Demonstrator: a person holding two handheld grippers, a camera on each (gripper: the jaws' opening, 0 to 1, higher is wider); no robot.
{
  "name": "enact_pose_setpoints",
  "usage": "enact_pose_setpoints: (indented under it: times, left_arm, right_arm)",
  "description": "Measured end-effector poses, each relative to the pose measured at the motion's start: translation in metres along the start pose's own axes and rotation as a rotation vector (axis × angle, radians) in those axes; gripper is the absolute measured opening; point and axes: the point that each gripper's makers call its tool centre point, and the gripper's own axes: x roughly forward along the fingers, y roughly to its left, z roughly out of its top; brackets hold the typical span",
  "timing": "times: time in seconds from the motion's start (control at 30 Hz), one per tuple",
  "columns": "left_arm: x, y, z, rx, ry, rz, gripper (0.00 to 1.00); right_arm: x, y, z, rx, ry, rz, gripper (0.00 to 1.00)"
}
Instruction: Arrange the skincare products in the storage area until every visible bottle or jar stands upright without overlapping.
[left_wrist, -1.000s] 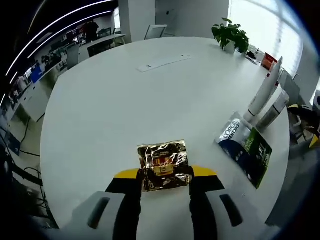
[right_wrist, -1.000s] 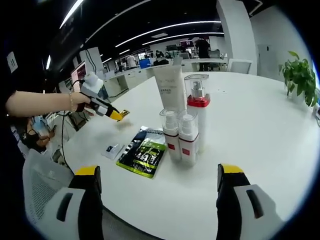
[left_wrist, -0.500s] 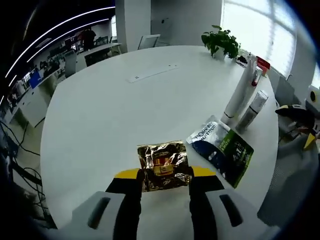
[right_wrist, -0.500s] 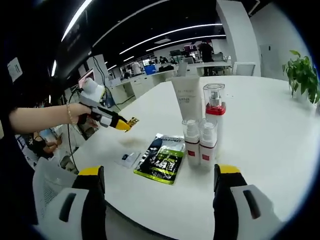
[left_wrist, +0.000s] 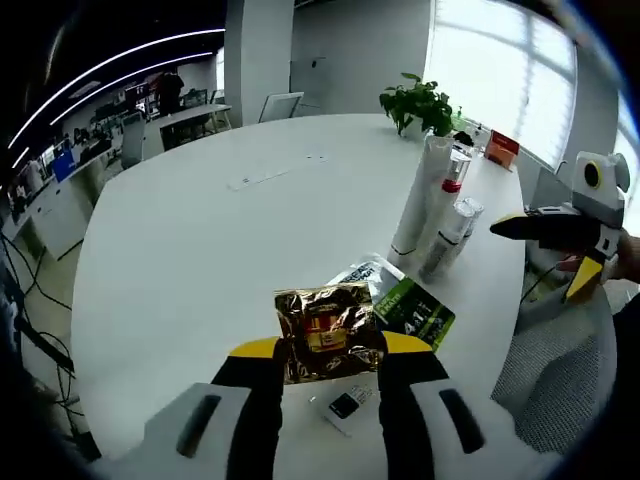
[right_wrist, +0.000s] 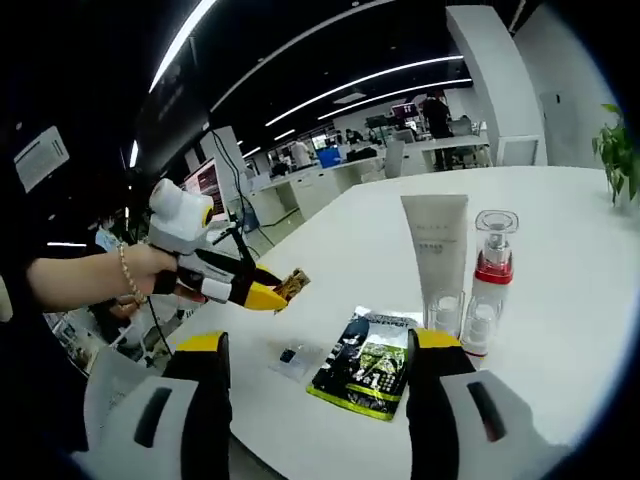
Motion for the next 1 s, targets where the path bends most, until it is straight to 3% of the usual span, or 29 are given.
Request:
enact_pose_setpoints:
  times: [0.27, 0.5, 0.67, 1.0]
  left_arm:
    - [-0.017, -0.018, -0.002, 0.006, -0.027, 0.007, 0.35]
    - [-0.024, -0.035, -0.004, 0.023, -0.043, 0.004, 0.36]
    - [-0.027, -0.038, -0.004, 0.017, -0.051, -0.002, 0.36]
    - [-0.029, -0.044, 0.002, 0.011, -0.073, -0.008, 0.35]
  right_arm:
    - [0.026, 0.014, 0.008, 0.025, 0.002, 0.072, 0.49]
    - [0.054, 0.030, 0.007, 0.128, 0.030, 0.138, 0.27]
    - [0.063, 0.033, 0.002, 0.132, 0.068, 0.163, 0.22]
    - [0.072, 0.038, 0.004, 0.224, 0.077, 0.197, 0.06]
